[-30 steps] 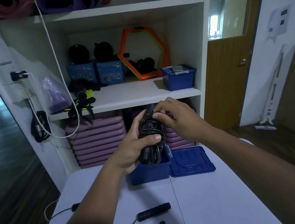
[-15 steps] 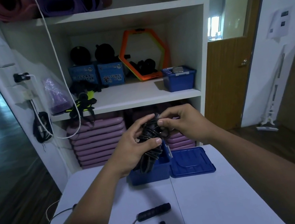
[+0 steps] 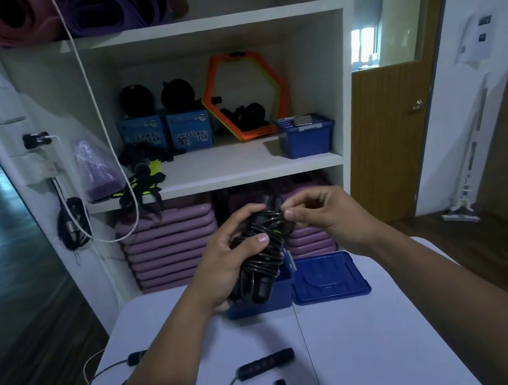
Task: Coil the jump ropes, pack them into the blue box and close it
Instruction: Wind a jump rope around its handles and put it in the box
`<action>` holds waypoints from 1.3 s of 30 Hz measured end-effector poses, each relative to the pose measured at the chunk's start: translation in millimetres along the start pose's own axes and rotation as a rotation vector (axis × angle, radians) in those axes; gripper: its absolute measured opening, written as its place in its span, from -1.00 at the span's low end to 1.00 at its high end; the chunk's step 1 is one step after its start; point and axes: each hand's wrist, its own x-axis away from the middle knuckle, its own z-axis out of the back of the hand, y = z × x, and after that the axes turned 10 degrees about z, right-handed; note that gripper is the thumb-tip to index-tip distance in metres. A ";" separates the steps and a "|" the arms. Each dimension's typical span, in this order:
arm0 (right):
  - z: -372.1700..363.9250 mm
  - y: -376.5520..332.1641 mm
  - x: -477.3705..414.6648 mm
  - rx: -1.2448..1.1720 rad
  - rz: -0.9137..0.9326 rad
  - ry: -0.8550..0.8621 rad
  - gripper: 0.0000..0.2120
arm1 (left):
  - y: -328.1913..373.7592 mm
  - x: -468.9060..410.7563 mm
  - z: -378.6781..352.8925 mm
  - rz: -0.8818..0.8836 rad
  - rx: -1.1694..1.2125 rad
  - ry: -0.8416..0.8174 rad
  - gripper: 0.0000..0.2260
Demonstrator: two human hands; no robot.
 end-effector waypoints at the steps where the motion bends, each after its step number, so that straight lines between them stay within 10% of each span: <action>1: 2.0 -0.4 0.9 0.020 0.001 0.005 -0.75 | -0.5 0.2 0.7 0.005 0.020 -0.006 -0.61; 29: -16.1 -6.7 1.4 -0.166 -0.250 -0.145 -0.79 | -3.3 13.0 6.0 0.130 0.312 -0.221 -0.55; 35: -23.1 -10.5 -0.1 -0.226 -0.313 -0.010 -0.91 | 9.9 9.6 13.1 0.145 -0.137 0.048 -0.72; 39: -36.4 -11.9 -6.8 -0.274 -0.326 0.119 -0.93 | 8.0 5.4 16.8 0.084 -0.570 0.141 -0.30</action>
